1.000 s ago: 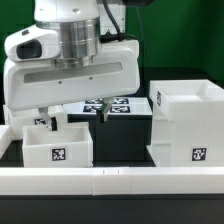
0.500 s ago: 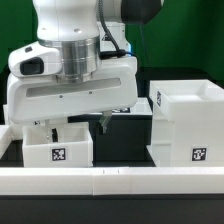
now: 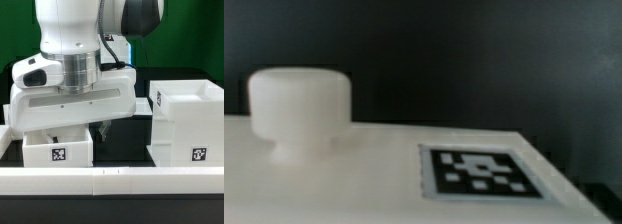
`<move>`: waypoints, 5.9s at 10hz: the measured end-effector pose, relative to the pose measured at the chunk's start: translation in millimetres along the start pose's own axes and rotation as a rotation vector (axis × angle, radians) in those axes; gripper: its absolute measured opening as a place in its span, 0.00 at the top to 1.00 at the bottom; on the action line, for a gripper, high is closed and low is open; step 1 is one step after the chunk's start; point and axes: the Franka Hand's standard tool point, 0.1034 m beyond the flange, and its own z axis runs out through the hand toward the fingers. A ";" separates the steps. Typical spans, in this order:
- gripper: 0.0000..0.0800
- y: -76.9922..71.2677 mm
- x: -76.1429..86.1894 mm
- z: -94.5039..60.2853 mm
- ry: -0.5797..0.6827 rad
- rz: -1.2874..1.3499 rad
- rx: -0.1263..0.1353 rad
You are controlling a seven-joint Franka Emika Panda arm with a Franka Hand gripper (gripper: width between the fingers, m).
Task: Assemble drawer
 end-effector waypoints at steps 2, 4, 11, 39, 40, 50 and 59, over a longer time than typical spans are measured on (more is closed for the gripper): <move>0.19 -0.1 -0.2 0.4 0.000 0.000 0.000; 0.32 -0.2 -0.1 0.4 0.000 0.000 0.000; 0.95 -1.0 0.5 -0.2 0.000 -0.002 0.000; 0.95 -47.0 5.3 -14.3 -0.103 -1.335 -0.038; 0.95 -47.3 5.8 -13.0 -0.076 -1.336 -0.064; 0.95 -56.6 15.5 -2.2 -0.017 -1.325 -0.114; 0.95 -65.9 20.4 -1.7 -0.022 -1.388 -0.144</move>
Offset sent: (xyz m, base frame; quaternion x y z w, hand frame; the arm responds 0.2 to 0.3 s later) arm 0.0005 0.0004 -0.0002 -0.0012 0.0016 0.0019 1.0000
